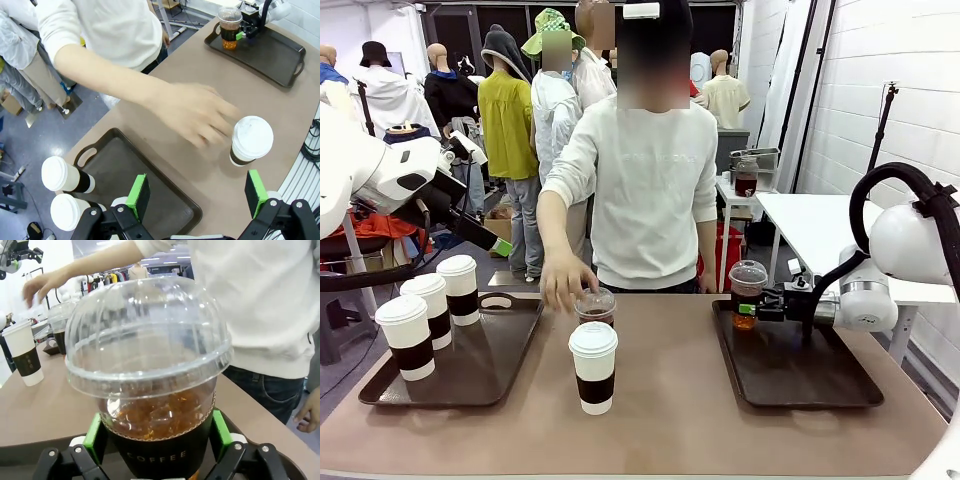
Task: Distribute the coffee onto the tray.
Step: Pick up one iced Americano and place it on the right Handle tray, then pick up another iced Americano from the middle of the table and place it on the right Handle tray.
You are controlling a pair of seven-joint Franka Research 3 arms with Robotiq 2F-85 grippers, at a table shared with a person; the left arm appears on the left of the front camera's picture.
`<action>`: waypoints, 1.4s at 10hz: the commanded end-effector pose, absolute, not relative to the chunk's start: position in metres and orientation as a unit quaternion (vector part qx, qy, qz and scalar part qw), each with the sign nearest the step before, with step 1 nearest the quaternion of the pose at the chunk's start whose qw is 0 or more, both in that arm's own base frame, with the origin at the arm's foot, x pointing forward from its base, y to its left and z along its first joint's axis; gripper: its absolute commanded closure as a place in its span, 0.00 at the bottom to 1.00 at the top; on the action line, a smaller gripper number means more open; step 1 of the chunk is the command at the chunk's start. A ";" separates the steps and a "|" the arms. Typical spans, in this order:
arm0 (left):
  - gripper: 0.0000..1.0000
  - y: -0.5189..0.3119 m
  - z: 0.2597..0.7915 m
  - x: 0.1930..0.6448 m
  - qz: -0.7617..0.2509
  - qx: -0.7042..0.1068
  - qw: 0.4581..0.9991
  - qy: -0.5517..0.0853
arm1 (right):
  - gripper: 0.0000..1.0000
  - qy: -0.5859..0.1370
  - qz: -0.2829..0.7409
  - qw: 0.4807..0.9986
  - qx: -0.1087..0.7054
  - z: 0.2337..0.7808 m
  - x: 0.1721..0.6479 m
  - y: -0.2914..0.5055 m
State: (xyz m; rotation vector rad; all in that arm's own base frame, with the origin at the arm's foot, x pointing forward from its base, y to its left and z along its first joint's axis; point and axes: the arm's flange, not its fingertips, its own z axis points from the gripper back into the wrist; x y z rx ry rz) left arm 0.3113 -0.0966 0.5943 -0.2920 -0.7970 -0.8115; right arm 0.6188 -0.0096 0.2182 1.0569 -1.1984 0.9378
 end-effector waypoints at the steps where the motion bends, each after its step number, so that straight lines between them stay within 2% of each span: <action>1: 0.00 -0.095 0.594 0.311 -0.391 -0.144 0.828 -0.374 | 0.00 -0.512 0.397 0.610 0.457 0.222 0.610 -0.013; 12: 0.00 -0.095 0.594 0.311 -0.391 -0.144 0.828 -0.374 | 0.00 -0.524 0.345 0.648 0.432 0.222 0.533 -0.060; 13: 0.00 -0.095 0.594 0.311 -0.391 -0.144 0.828 -0.374 | 0.00 -0.534 0.342 0.647 0.423 0.224 0.531 -0.062; 14: 0.00 -0.095 0.594 0.311 -0.391 -0.144 0.828 -0.374 | 0.00 -0.514 0.352 0.644 0.445 0.221 0.545 -0.057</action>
